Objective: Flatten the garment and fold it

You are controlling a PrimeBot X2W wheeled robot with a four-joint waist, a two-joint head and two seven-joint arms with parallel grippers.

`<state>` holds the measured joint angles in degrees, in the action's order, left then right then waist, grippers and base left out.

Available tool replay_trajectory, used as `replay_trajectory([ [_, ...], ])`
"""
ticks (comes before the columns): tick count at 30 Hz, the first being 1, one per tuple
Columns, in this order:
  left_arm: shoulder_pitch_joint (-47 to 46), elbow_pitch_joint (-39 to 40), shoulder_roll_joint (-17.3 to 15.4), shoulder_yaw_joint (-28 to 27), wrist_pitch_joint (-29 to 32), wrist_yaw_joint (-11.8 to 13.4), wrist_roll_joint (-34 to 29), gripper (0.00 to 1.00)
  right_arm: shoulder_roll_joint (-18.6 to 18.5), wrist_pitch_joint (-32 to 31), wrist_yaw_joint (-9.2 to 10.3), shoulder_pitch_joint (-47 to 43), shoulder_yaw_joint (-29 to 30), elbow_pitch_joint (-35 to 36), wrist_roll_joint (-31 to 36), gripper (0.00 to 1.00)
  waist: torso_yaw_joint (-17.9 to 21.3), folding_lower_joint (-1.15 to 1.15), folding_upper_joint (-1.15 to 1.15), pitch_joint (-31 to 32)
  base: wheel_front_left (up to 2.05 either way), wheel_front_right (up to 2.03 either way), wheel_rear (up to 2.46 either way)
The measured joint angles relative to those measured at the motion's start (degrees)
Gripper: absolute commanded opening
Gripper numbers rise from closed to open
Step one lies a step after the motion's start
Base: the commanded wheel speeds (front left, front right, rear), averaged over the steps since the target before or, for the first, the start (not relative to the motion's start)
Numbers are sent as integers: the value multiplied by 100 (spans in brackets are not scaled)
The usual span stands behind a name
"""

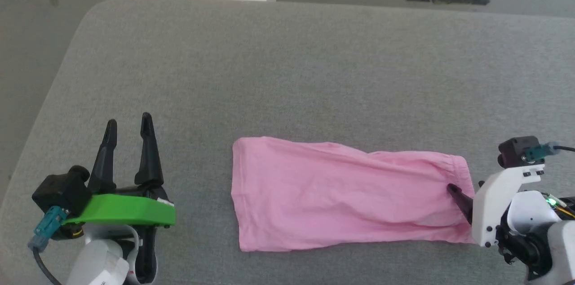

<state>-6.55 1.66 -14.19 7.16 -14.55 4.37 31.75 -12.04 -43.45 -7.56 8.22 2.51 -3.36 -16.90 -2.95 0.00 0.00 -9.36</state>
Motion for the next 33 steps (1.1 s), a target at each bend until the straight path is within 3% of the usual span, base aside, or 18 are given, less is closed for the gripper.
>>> replay_trajectory([
  [11, 3, -24, 598, -437, -18, -483, -563, 100, -18, 55, -1, 425, -148, -889, 234, 100, -207, 0, 0, -386, 0, 0, 0],
  [12, 2, -27, 630, -481, -18, -514, -600, 100, -32, 40, -1, 459, -172, -909, 193, 46, -218, 0, 0, -408, 0, 0, 0],
  [13, 1, -43, 644, -498, -18, -545, -625, 100, -38, 35, -1, 478, -198, -911, 162, 14, -224, 0, 0, -421, 0, 0, 0],
  [14, 1, -56, 664, -522, -18, -582, -684, 100, -41, 46, -1, 497, -215, -912, 124, 0, -227, 0, 0, -431, 0, 0, 0],
  [23, 1, -325, 756, -628, -19, -744, -909, 100, -120, 113, -7, 553, -176, -1051, -137, 0, -158, 0, 0, -284, 0, 0, 0],
  [33, 1, -485, 808, -597, -20, -844, -1078, 100, -931, -94, -4, 568, 1172, -1386, 241, 0, -77, 0, 0, -164, 0, 0, 0],
])
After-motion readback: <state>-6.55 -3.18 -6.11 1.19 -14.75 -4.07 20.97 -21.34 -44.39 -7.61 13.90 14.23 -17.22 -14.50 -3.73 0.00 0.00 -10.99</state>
